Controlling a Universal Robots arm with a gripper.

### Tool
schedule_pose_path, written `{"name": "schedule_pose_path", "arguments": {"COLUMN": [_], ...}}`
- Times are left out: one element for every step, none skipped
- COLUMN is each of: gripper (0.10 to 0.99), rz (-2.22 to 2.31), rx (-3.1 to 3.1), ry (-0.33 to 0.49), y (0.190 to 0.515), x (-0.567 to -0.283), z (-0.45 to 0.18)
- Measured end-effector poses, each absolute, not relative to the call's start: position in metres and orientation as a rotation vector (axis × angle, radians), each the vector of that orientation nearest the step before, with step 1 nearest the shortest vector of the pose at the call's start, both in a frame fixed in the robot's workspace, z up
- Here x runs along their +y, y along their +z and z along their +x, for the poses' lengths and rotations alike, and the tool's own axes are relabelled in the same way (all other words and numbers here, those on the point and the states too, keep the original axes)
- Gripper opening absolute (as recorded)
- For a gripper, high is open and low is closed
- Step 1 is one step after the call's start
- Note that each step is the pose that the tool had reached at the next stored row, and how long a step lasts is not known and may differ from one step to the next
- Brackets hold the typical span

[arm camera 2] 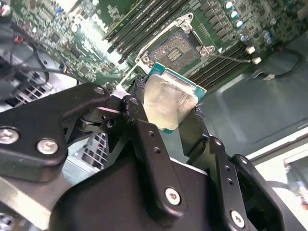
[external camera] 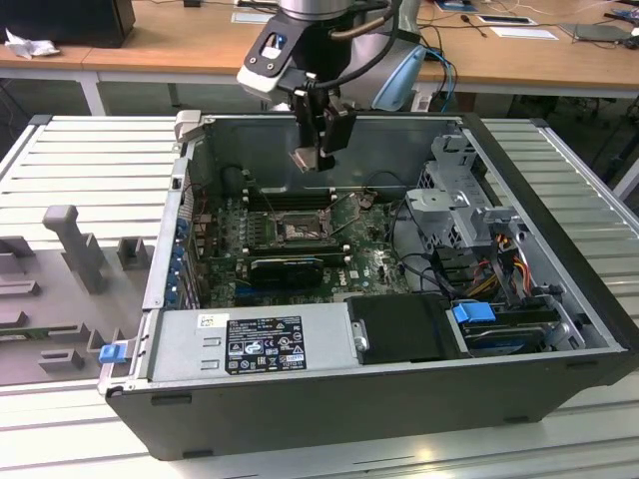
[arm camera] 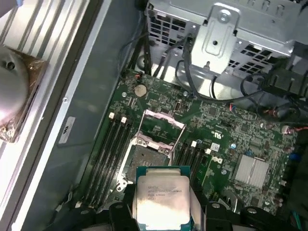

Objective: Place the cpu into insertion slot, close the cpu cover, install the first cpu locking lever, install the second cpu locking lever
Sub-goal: 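Place the cpu into insertion slot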

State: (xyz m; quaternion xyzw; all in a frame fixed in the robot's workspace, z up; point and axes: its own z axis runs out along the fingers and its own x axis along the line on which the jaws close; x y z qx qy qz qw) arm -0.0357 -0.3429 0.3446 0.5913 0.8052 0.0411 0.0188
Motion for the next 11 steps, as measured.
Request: {"name": "schedule_pose_path", "arguments": {"gripper": [0.529, 0.529, 0.529, 0.529, 0.529, 0.529, 0.529, 0.529, 0.529, 0.529, 0.529], "rz": [1.856, 1.883, 1.903, 1.923, 1.942, 1.96, 1.976, 2.006, 2.029, 2.049, 2.079], "rx": [2.484, 2.463, 2.448, 2.433, 2.418, 2.404, 2.391, 2.365, 2.345, 2.328, 2.301], "ry": [0.127, 0.126, 0.124, 0.123, 0.121, 0.12, 0.119, 0.117, 0.116, 0.115, 0.113], "y": [0.344, 0.342, 0.34, 0.339, 0.338, 0.337, 0.335, 0.333, 0.331, 0.329, 0.326], "x": [-0.343, -0.343, -0.343, -0.343, -0.343, -0.343, -0.343, -0.343, -0.343, -0.343, -0.343], "z": [-0.036, -0.036, -0.036, -0.036, -0.036, -0.036, -0.036, -0.036, -0.036, -0.036, -0.036]}}
